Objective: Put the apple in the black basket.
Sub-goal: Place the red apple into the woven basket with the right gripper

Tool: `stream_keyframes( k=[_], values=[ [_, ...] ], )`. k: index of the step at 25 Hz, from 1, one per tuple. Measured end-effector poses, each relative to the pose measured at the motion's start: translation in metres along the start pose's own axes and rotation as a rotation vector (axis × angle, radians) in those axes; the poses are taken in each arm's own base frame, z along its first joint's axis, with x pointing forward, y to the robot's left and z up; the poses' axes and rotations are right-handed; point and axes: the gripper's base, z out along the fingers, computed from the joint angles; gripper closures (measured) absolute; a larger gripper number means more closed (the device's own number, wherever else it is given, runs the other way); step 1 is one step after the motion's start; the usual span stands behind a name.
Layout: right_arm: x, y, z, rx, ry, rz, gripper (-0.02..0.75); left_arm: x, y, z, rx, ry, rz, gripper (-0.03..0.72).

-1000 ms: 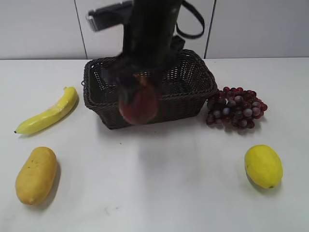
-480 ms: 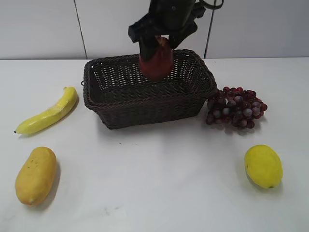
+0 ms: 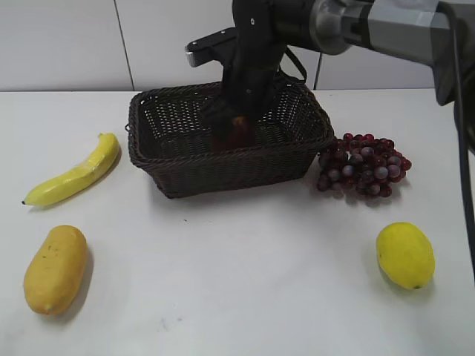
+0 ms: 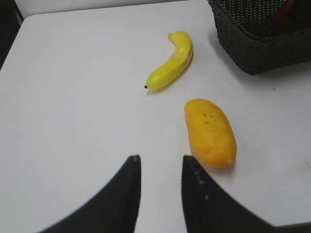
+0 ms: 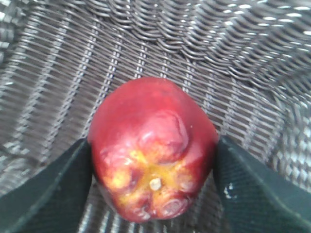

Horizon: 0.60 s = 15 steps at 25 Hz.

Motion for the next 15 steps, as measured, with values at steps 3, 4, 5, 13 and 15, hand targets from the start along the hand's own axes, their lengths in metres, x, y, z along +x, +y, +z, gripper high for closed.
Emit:
stream_keyframes(
  k=[3, 4, 5, 13, 15],
  values=[
    [0.001, 0.000, 0.007, 0.001, -0.004, -0.003, 0.181, 0.000, 0.000, 0.000, 0.000, 0.000, 0.000, 0.466],
    [0.001, 0.000, 0.009, 0.001, -0.008, -0.004, 0.181, 0.000, 0.000, 0.000, 0.000, 0.000, 0.000, 0.466],
    [0.001, 0.000, 0.010, 0.000, -0.008, -0.005, 0.181, 0.000, 0.000, 0.000, 0.000, 0.000, 0.000, 0.466],
    [-0.009, 0.000, 0.006, -0.001, -0.030, 0.000, 0.080, 0.000, 0.000, 0.000, 0.000, 0.000, 0.000, 0.466],
    [-0.020, -0.001, -0.009, -0.005, -0.073, 0.007, 0.080, 0.000, 0.000, 0.000, 0.000, 0.000, 0.000, 0.466]
  ],
)
